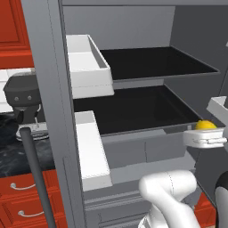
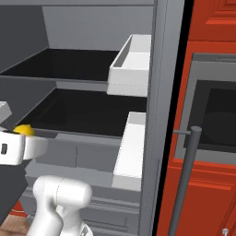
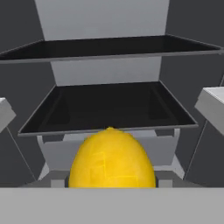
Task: Retrieve a lemon from the fridge and place it on the cutting board with the fish.
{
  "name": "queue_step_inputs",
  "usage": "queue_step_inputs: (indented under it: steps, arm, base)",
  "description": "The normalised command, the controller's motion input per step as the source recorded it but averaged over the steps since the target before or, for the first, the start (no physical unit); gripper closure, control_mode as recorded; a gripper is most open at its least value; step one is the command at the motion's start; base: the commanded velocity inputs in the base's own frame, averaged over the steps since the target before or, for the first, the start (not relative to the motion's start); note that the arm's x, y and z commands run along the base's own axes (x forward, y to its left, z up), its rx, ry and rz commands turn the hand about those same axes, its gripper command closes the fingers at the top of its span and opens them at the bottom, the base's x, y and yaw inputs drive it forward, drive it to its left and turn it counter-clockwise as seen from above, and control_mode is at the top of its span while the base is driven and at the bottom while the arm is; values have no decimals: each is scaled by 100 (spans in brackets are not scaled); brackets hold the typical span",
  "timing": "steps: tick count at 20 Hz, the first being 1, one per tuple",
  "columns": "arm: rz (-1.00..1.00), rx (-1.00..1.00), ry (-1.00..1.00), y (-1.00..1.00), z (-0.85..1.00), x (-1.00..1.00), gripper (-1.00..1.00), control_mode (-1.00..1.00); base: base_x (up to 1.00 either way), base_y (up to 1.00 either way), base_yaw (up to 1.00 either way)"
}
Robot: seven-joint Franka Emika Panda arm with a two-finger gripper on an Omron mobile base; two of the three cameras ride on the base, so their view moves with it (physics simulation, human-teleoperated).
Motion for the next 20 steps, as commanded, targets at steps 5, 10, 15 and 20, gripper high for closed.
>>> queue_step_inputs:
  steps: [5, 10, 15, 20]
  arm:
    - [0, 0, 4, 0, -32, 0, 100, -100]
    - [0, 0, 2, 0, -28, 0, 100, -100]
    - [0, -4, 2, 0, -32, 0, 100, -100]
    - [0, -15, 1, -5, -39, 2, 100, -100]
  base:
    - [0, 0, 0]
    - [0, 0, 0]
    - [0, 0, 0]
    - [0, 0, 0]
